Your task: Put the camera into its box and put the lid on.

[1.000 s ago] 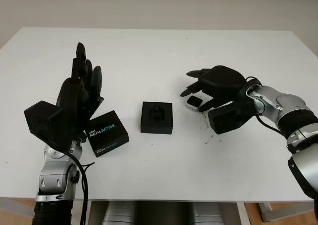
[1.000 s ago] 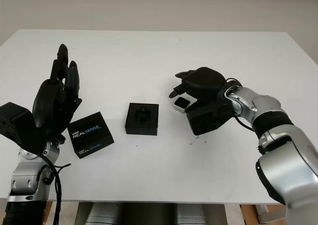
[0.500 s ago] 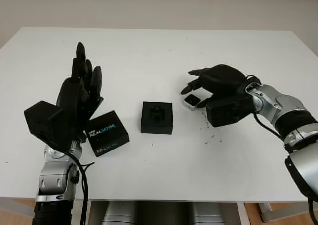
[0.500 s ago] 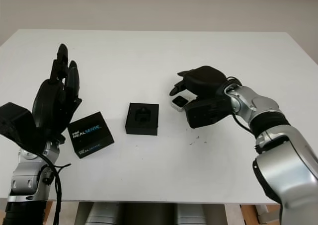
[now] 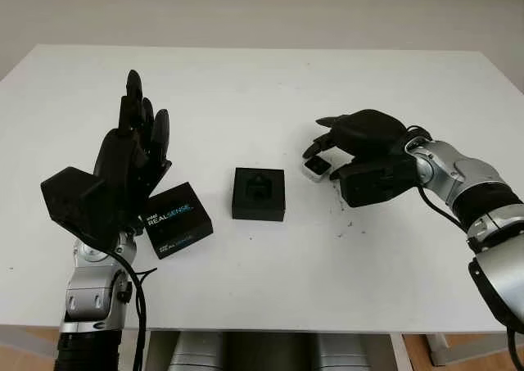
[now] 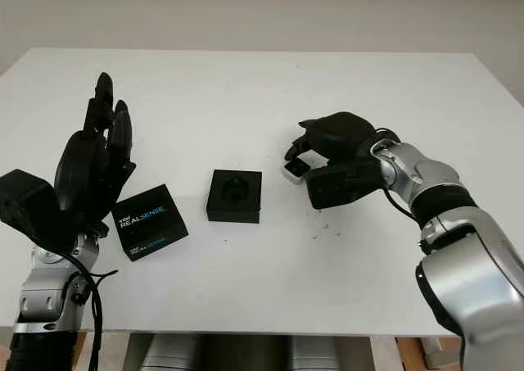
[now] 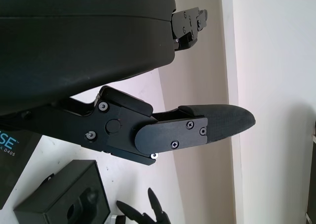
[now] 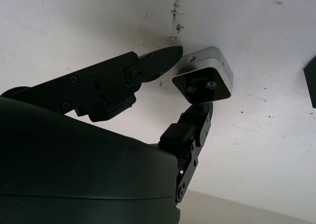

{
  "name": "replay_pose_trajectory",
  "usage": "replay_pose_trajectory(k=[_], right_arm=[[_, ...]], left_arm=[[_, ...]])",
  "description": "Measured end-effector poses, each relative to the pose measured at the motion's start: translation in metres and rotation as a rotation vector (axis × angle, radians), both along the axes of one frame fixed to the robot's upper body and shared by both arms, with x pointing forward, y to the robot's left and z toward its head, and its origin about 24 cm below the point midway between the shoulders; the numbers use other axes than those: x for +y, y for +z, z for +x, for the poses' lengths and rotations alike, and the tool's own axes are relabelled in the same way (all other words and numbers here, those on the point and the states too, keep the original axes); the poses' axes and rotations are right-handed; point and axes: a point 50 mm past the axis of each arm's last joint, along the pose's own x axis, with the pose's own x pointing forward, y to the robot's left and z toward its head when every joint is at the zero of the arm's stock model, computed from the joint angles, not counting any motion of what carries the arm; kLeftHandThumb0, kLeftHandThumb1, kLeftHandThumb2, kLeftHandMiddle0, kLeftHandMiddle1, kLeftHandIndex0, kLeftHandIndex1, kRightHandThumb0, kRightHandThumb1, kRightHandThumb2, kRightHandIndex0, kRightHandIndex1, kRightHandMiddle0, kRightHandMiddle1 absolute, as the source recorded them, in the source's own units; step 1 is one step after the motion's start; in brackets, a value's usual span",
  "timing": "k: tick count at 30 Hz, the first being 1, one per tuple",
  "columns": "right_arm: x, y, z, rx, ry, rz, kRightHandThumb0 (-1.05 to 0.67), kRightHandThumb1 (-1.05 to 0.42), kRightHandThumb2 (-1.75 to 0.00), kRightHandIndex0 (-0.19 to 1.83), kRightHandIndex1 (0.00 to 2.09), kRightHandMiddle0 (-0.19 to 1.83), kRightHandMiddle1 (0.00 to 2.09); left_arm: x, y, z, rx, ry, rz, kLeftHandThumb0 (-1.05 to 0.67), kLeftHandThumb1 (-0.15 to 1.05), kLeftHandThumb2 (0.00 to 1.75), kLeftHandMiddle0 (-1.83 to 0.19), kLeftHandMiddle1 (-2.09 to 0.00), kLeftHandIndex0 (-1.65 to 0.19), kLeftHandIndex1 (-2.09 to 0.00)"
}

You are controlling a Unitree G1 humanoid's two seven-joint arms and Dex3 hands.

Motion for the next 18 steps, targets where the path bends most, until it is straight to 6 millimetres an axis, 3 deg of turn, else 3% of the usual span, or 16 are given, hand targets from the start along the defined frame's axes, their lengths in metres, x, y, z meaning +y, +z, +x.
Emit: replay_pose_trajectory(k=[18], right_arm=[[0.0014,-0.0038,-0.0012,-0.014,0.011,-0.009,-0.36,-0.92,-0.06,0.21,0.05,0.76,0.20]], left_arm=[[-0.0014,-0.0013,-0.0003,0.003,-0.001,-0.006,-0.76,1.05,0.55,0.19,-0.02,0.19,0.00]])
